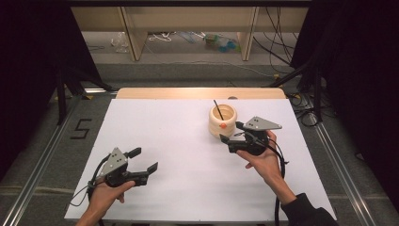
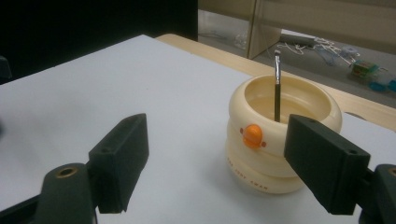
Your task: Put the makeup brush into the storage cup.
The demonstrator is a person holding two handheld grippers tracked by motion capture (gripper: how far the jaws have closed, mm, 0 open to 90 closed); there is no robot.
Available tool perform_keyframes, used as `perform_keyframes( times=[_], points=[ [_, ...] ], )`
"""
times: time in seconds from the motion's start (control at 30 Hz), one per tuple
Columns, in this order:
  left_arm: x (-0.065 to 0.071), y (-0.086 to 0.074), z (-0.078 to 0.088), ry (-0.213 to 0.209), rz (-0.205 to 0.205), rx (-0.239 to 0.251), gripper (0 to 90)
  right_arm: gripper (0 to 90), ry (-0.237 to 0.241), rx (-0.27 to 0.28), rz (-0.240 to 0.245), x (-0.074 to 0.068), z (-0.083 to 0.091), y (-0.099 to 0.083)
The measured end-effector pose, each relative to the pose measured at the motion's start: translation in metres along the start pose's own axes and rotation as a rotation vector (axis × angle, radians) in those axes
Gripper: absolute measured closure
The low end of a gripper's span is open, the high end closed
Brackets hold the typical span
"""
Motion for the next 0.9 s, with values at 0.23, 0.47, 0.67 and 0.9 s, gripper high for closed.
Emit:
perform_keyframes(
  times=[0.23, 0.47, 0.67, 0.9],
  points=[
    [0.000, 0.000, 0.000, 0.001, -0.003, -0.002, 16.3, 23.0, 0.008, 0.006, -0.006, -0.002, 0.005, -0.003],
    [0.000, 0.000, 0.000, 0.001, -0.002, -0.001, 16.3, 22.3, 0.027, 0.007, -0.005, -0.004, 0.005, -0.010],
    [0.000, 0.000, 0.000, 0.002, -0.005, 0.000, 16.3, 21.9, 0.037, 0.012, -0.008, -0.007, 0.006, -0.014],
    [-0.001, 0.000, 0.000, -0.001, -0.003, 0.008, 16.3, 21.5, 0.045, 0.012, -0.008, -0.007, 0.011, -0.018]
  ],
)
Point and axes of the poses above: each handheld gripper's, and its own axes: z roughly backward along the jaws, y roughly out of its top, x roughly to its right, the point moved 6 cm from there along -z, roughly forward along the jaws, and after that the axes turned 11 degrees about -z, right-handed, at the moved point
